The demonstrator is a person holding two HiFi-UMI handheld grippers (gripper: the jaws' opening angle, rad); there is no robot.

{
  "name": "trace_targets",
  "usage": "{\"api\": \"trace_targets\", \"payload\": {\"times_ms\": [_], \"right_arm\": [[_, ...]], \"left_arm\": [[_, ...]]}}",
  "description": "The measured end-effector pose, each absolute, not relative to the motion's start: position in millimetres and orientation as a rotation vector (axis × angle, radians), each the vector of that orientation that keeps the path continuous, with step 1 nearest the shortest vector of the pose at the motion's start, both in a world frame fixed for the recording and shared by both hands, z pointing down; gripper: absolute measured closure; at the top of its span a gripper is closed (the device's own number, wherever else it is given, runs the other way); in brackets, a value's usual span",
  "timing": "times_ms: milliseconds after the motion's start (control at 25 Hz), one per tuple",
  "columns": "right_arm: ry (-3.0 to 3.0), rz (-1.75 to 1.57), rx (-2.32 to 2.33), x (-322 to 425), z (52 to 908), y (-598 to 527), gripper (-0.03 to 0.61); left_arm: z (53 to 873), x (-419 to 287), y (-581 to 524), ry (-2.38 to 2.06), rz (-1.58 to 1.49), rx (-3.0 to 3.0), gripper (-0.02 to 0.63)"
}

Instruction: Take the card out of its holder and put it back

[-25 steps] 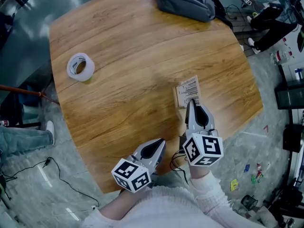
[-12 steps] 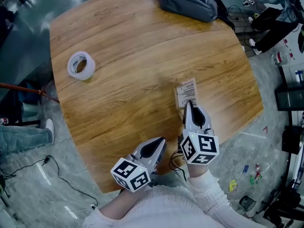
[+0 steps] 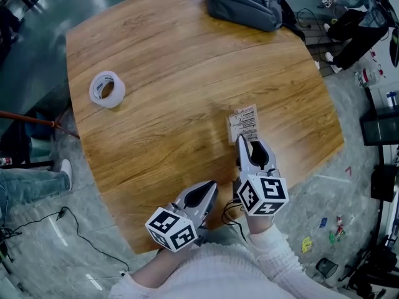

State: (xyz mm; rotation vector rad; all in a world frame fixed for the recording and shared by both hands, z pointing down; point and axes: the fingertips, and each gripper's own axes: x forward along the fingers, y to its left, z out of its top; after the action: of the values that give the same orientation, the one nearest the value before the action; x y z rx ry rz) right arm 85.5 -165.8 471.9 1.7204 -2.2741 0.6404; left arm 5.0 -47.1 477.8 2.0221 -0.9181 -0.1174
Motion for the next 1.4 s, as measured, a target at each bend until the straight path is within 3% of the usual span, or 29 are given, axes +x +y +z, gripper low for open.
{"api": "trace_targets", "payload": {"times_ms": [520,800,1400], "right_arm": [[-2.391,0.648,1.656,87,433,-113,0.462],[-2.538,0.611,1.552,78,399,-71,0.583],[-2.674,0.655,1.344,41,381,-35,0.583]], "left_arm": [[446,9,-34,-0.91,-0.136,2.105,0.606],[421,16,-17,-0.905,-0.14,2.176,0.606],[398,-2,-16,-0.929,-0.199,2.206,0.606]]}}
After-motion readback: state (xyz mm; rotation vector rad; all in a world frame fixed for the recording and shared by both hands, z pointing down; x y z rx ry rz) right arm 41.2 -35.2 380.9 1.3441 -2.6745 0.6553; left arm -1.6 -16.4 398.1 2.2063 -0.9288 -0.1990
